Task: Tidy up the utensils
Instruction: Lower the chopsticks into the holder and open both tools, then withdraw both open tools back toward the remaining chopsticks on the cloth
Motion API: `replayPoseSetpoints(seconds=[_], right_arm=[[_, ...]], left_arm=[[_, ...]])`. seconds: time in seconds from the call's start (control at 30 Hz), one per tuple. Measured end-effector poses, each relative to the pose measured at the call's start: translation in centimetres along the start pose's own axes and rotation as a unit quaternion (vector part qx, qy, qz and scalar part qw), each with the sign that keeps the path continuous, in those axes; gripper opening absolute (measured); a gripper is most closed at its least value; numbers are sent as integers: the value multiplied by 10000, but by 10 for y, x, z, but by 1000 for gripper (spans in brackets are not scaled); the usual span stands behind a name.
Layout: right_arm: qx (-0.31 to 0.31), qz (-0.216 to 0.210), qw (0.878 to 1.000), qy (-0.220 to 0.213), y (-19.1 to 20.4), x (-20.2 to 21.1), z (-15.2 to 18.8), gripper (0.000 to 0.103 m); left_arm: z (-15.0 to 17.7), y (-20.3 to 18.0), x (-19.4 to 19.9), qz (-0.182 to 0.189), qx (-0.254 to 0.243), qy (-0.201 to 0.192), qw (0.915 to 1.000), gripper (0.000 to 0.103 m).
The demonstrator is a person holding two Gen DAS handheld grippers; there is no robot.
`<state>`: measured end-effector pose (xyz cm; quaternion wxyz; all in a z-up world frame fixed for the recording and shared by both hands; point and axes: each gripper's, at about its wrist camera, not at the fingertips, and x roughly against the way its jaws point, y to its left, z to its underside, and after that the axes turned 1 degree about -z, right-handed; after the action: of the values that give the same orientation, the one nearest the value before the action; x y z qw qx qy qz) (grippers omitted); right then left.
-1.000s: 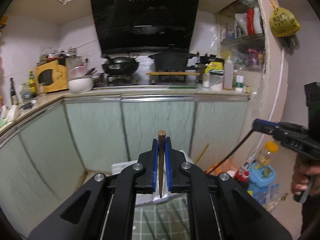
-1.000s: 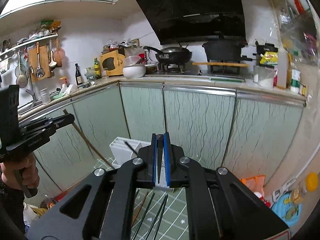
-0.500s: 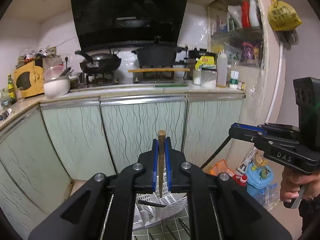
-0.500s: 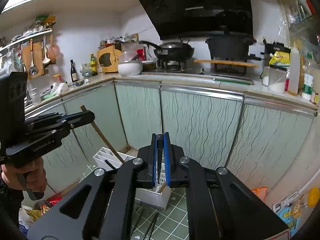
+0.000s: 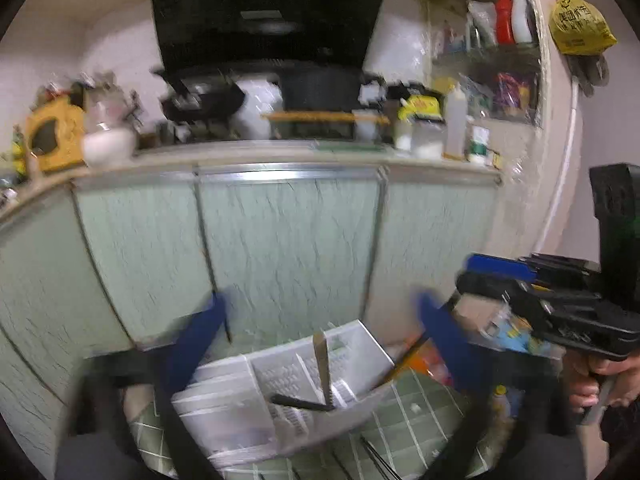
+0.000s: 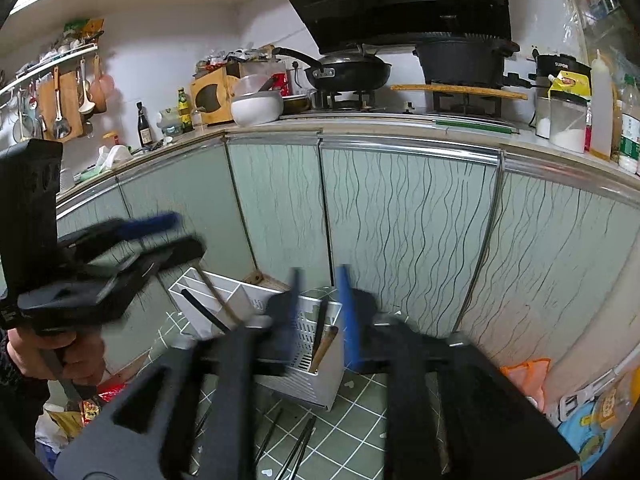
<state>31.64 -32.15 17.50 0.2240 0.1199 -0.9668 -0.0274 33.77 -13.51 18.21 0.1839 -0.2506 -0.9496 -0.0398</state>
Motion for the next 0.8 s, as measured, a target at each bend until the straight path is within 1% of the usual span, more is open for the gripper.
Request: replayPoseSetpoints(seconds=[0.03,0.1,0.17,0.23,0.27,0.37,0.47,0.6,0.8], right_arm=[[-5,113,9999,-91,0,6,1,55],[12,210,9996,-203,0,15,2,71],[-10,277,9993,-263,-1,25,4,78],[21,330,9990,-302,0,36,9,80],[59,364,9988,-320,2,42,12,84],[126,370,9987,-321,7,55,22,86],[183,405,9983,-376,15,69,36,93],[263,464,9977,-416,28,86,59,95],[411,613,9966,-362,44,96,95,95]], left_arm=[[-1,0,4,-29,-37,-45,10000,99],[-2,0,8,-191,-58,-5,9998,99],[0,2,17,-287,-72,10,9996,99],[2,4,25,-376,-86,-12,9993,99],[4,4,31,-416,-100,-37,9991,99],[12,4,49,-528,-184,-130,9984,99],[24,6,67,-598,-150,-148,9980,99],[42,7,88,-653,-46,-172,9977,99],[72,4,108,-982,-161,-178,9949,99]])
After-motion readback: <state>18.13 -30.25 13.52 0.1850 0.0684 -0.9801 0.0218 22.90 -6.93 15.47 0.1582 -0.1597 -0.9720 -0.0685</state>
